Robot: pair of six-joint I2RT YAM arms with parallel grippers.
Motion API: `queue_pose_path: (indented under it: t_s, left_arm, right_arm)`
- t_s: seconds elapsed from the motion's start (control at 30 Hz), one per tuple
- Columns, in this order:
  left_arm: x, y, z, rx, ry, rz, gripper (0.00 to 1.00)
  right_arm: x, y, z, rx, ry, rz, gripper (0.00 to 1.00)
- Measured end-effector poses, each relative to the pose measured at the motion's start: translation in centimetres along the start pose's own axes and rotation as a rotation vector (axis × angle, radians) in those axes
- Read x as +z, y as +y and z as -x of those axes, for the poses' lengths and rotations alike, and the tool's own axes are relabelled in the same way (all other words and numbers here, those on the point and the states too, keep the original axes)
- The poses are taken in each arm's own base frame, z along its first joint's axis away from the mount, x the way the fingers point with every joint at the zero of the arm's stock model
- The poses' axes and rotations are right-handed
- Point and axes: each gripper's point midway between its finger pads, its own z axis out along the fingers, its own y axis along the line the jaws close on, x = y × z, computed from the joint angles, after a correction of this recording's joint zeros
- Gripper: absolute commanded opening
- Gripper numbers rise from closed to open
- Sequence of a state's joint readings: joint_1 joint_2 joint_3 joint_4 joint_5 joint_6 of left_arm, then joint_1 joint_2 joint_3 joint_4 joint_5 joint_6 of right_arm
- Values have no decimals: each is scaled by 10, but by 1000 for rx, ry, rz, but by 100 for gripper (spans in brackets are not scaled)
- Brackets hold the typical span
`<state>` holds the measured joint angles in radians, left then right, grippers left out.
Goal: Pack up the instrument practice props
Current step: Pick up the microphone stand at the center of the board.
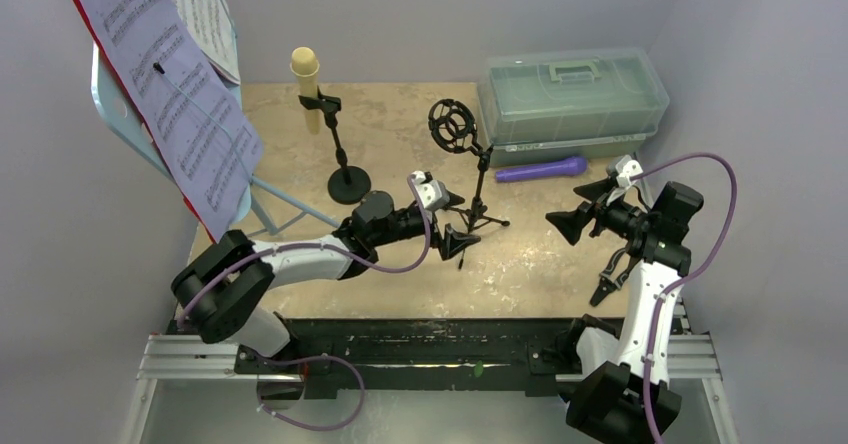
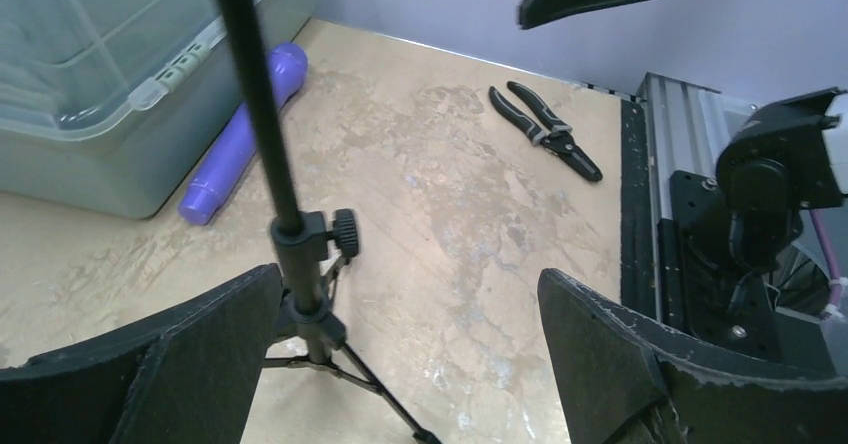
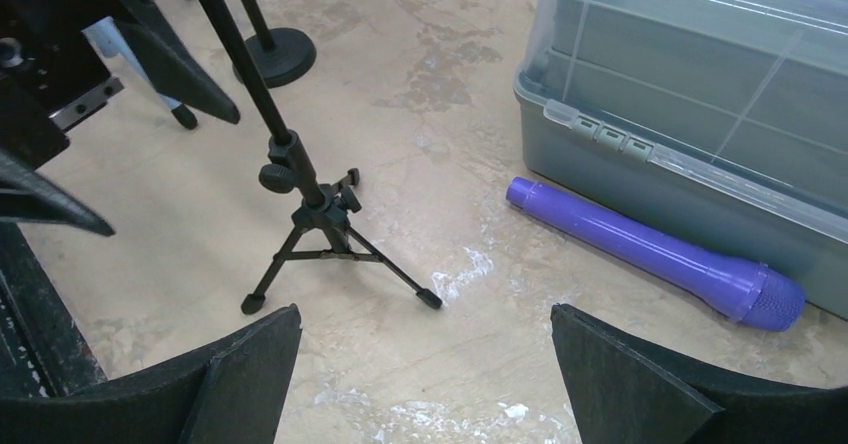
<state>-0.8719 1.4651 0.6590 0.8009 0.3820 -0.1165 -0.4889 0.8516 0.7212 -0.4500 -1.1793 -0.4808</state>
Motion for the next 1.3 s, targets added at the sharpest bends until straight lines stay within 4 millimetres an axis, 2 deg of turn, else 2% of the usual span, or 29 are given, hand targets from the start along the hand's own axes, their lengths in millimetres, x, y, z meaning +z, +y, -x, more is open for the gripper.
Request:
queue_pose_path:
  t_s: [0.1,0.27,0.43,0.57,0.7,0.97,1.0,1.07,1.13,1.3]
  left_arm:
    - [3,20,-6,-40,-17,-2,99]
    - [11,45,-2,-87,-86,-16,96]
    - [17,49,7,-111,-151,-64,93]
    - [23,46,20,-105,-200,-99,85]
    - [31,46,29,-105,-251,-134,69]
    - [43,49,24,-128,-288,-173,40]
    - [44,48,25,-128,-294,-179,34]
    - [46,48,29,-126,-303,-190,15]
    - [46,47,33,-119,-315,-198,0]
    - [48,43,38,-113,-328,-222,0]
  right_arm:
    - [0,-2,-1,-2,5,-8,99]
    - [0,-2,-1,-1,6,-9,99]
    - [0,-2,-2,3,8,-8,99]
    - [0,-2,-3,2,9,-7,99]
    - [0,-2,-3,1,9,-7,99]
    - [0,-2,-3,1,9,-7,99]
    - [0,-2,-3,1,9,-7,99]
    - [0,-2,-3,1,9,-7,99]
    - [0,-2,-3,1,9,-7,99]
    - [0,-2,-3,1,9,-7,99]
